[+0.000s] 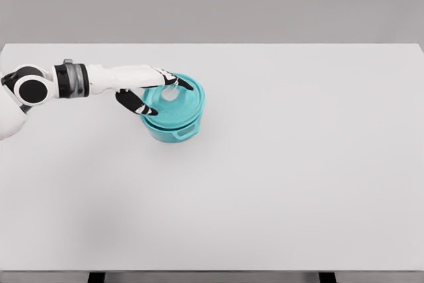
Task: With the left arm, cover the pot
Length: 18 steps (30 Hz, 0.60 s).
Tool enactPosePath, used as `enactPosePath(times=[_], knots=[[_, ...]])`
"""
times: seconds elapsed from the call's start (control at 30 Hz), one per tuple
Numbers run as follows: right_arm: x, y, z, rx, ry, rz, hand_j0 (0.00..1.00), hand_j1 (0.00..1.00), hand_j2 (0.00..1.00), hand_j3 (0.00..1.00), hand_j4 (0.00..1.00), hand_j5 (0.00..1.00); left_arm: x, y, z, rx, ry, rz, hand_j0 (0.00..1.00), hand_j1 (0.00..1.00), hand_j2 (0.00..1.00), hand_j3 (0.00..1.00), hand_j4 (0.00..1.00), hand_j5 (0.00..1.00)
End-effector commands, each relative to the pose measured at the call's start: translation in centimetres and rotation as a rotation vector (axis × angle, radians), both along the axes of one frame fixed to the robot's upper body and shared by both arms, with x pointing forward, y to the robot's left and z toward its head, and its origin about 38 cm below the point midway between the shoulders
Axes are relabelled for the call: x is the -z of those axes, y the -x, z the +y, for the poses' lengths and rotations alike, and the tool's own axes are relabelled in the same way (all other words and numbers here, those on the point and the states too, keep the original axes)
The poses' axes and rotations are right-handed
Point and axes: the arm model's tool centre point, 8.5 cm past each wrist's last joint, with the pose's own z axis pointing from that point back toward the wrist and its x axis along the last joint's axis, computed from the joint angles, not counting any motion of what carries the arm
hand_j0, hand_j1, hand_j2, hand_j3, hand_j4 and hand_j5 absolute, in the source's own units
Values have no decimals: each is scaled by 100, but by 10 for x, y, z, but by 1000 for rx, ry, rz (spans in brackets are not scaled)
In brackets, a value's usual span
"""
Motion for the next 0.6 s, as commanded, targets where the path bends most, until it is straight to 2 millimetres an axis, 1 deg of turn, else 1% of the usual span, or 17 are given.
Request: enactPosePath(times=[0.0, 0.2, 0.27, 0.33, 0.57], knots=[[0, 0, 0, -1, 0, 0, 100, 100, 100, 100, 100, 100, -1, 0, 3, -7, 2, 0, 97, 97, 97, 97, 97, 97], [0, 0, 0, -1, 0, 0, 100, 100, 100, 100, 100, 100, -7, 0, 5, -9, 8, -5, 97, 97, 97, 97, 97, 97], [0, 0, 0, -1, 0, 0, 100, 100, 100, 100, 100, 100, -14, 0, 10, -13, 17, -11, 97, 97, 97, 97, 97, 97], [0, 0, 0, -1, 0, 0, 100, 100, 100, 100, 100, 100, -14, 0, 13, -18, 16, -11, 97, 97, 97, 97, 97, 97], [0, 0, 0, -1, 0, 0, 100, 100, 100, 100, 100, 100, -16, 0, 13, -19, 24, -10, 98, 98, 98, 98, 98, 98]])
